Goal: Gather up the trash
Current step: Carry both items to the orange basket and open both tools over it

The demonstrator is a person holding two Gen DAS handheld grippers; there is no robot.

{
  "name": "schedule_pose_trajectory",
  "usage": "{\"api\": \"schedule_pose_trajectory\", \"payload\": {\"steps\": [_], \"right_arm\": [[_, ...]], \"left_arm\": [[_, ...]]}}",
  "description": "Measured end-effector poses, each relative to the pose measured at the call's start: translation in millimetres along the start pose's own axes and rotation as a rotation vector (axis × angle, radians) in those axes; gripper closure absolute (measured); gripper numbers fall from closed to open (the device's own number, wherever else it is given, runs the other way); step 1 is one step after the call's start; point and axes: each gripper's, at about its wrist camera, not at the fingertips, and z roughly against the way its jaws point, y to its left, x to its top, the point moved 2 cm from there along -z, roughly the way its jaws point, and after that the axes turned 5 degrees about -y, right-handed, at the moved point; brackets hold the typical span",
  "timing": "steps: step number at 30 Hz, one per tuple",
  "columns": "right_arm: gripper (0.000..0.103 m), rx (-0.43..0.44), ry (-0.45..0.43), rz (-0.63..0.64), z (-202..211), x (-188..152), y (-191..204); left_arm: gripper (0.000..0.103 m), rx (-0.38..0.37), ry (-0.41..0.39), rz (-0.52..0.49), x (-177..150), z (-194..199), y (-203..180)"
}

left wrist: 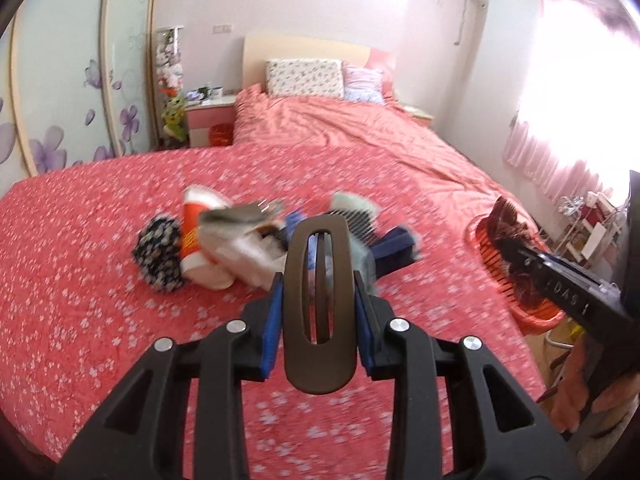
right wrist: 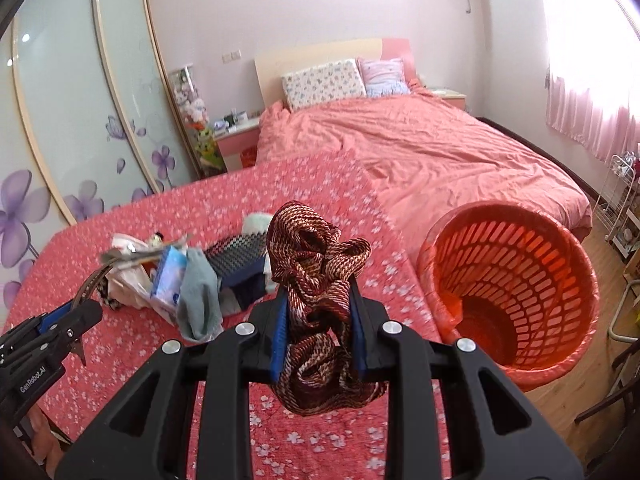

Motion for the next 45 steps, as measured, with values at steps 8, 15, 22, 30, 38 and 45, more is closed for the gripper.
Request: {"api": "schedule_pose_trajectory", "payload": {"steps": [8,15,22,30,38,45], "right_arm": [[0.077,-0.030,-0.107,-0.049,27,17,-35],[0.077,-0.128,-0.179,-0.095,37,28,-86],[0.077,-0.190,-0.174,-0.171,26,26,-140],[0.076,-0.218,-0.155,-0.240,14,22,-184],[0.071,-0.205,-0.129,-0.302,1,21,-210],[0.046,-0.211,-0.107,-0.349,-4,15,-224]], "left_arm": [[0.071,-0.092,-0.050,-0.065,30,-3,-56],[0.071,-0.190,-0.067,-0.130,46,-26,-121],[0.071,-0.286,-0.014,-0.205,43,-73,-194],[0.071,-0.363,0.040,-0.271,33,-121,-257],[0.071,-0.394,0.107,-0.288,24,-162,-291],[0.053,-0.362,0.156,-0.273,15,-185,-290]]}}
